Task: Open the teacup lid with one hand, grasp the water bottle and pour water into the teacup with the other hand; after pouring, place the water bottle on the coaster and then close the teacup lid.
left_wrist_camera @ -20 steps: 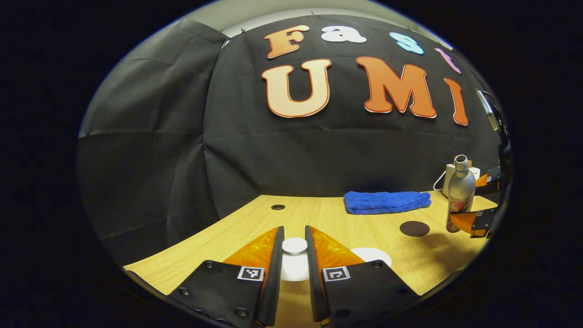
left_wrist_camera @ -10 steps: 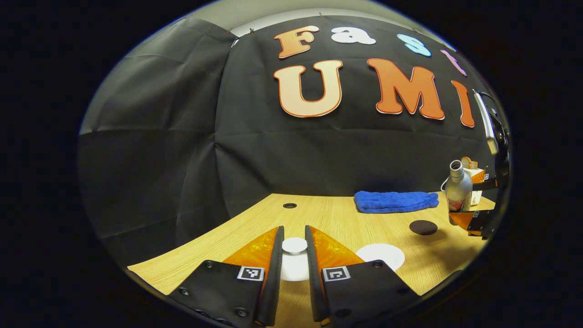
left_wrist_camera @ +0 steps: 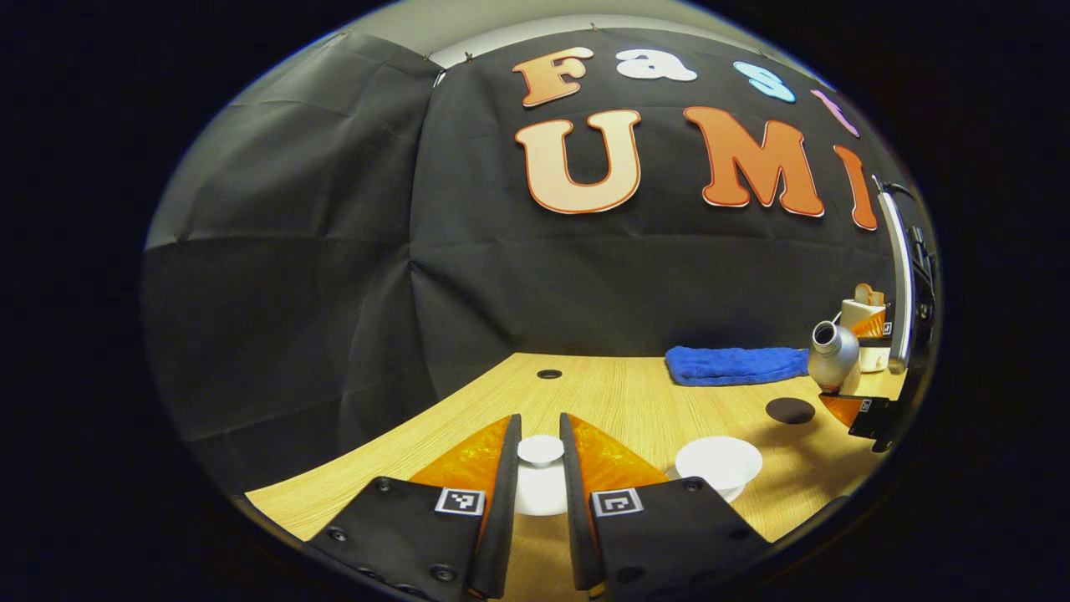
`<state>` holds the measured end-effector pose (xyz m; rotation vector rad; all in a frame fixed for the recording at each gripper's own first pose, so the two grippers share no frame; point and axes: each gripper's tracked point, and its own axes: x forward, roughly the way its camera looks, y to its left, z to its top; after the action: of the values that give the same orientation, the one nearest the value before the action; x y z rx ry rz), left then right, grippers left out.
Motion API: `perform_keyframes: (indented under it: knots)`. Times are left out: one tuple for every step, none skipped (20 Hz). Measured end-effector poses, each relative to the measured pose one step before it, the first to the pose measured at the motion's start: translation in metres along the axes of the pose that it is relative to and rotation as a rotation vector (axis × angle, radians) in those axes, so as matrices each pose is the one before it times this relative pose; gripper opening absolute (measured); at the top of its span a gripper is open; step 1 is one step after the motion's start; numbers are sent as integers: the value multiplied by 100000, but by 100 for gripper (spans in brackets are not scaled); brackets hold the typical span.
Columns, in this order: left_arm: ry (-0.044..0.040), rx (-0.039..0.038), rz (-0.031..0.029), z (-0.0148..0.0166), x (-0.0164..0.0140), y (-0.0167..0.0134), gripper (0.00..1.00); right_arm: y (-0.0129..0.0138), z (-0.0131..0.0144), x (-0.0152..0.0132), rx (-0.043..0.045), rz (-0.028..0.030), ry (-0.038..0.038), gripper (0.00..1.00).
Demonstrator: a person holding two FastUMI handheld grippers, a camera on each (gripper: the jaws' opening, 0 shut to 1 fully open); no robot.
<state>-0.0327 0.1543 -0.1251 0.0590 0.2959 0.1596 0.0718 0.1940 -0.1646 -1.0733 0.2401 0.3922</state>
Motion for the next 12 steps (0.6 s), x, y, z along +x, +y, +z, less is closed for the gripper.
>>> perform_keyframes:
  knots:
    - [176,-77,26,-52,-221,160,33,196,249,-313,-2579,97,-686,78]
    - [41,-107,34,18,-54,49,33,254,305,-121,-3018,-198,-725,75]
    - [-164,-129,155,-51,-36,178,33,329,183,-224,-3739,292,-854,78]
    - [-276,-335,168,95,-28,62,33,377,-65,-31,-3753,545,-635,78]
    - [37,-133,211,9,-232,156,33,261,122,-72,-3273,381,-379,78]
    - [37,-102,128,-26,3,77,33,-7,-115,31,-2282,211,-368,78]
    - [-41,-114,150,-46,-150,135,33,153,-146,-125,-1781,588,-30,78]
    - [-127,-183,128,96,-75,116,33,72,-27,53,-1551,423,-290,78]
    - [-19,-221,73,-8,-81,114,33,42,-81,-86,-2069,-107,-226,78]
    - [81,-168,79,-51,-74,65,33,114,-67,-41,-2297,-577,-187,78]
    - [-114,-107,38,-19,-52,23,33,282,-179,-50,-2546,-532,-266,78]
    - [111,-44,172,53,-140,161,33,279,-62,-72,-2560,-591,-491,78]
